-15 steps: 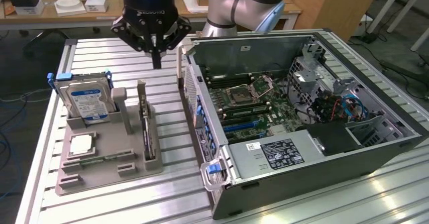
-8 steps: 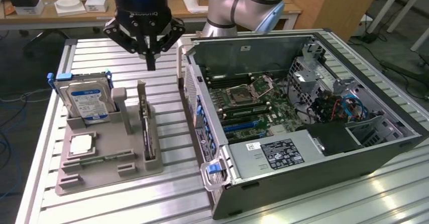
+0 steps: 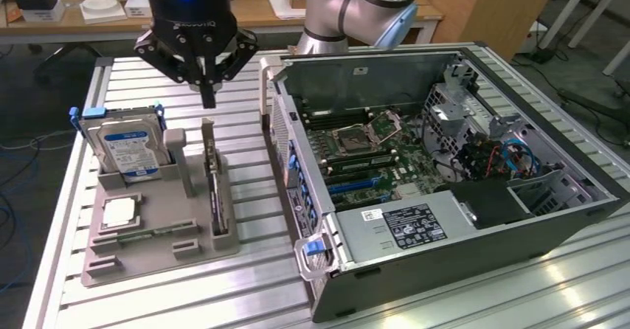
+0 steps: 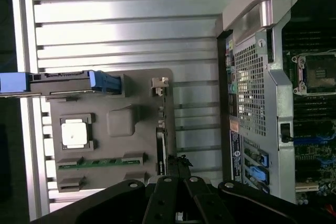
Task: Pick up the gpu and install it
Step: 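Reach for the gpu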
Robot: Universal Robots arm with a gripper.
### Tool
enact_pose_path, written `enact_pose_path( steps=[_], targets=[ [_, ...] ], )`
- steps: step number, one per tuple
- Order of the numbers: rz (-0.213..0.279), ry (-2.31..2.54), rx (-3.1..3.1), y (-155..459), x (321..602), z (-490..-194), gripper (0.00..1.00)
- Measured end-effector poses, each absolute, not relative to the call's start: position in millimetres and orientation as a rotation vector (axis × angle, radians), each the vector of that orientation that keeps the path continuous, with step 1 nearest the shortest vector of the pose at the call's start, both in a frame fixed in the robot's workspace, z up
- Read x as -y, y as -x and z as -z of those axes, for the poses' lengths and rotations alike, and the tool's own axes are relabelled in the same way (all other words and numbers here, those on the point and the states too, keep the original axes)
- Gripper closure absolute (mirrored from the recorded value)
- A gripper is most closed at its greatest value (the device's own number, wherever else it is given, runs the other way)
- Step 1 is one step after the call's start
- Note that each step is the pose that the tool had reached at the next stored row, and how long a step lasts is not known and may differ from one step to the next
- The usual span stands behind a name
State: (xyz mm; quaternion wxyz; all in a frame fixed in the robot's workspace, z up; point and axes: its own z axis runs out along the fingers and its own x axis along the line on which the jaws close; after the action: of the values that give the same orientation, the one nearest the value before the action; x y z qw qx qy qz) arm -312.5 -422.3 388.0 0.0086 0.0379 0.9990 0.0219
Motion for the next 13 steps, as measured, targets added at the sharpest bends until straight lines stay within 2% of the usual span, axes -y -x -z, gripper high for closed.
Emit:
enact_pose_path(
  steps=[13],
  targets=[
    [-0.068,-0.118,-3.122,325.9,424.9,-387.4,0.9]
  ],
)
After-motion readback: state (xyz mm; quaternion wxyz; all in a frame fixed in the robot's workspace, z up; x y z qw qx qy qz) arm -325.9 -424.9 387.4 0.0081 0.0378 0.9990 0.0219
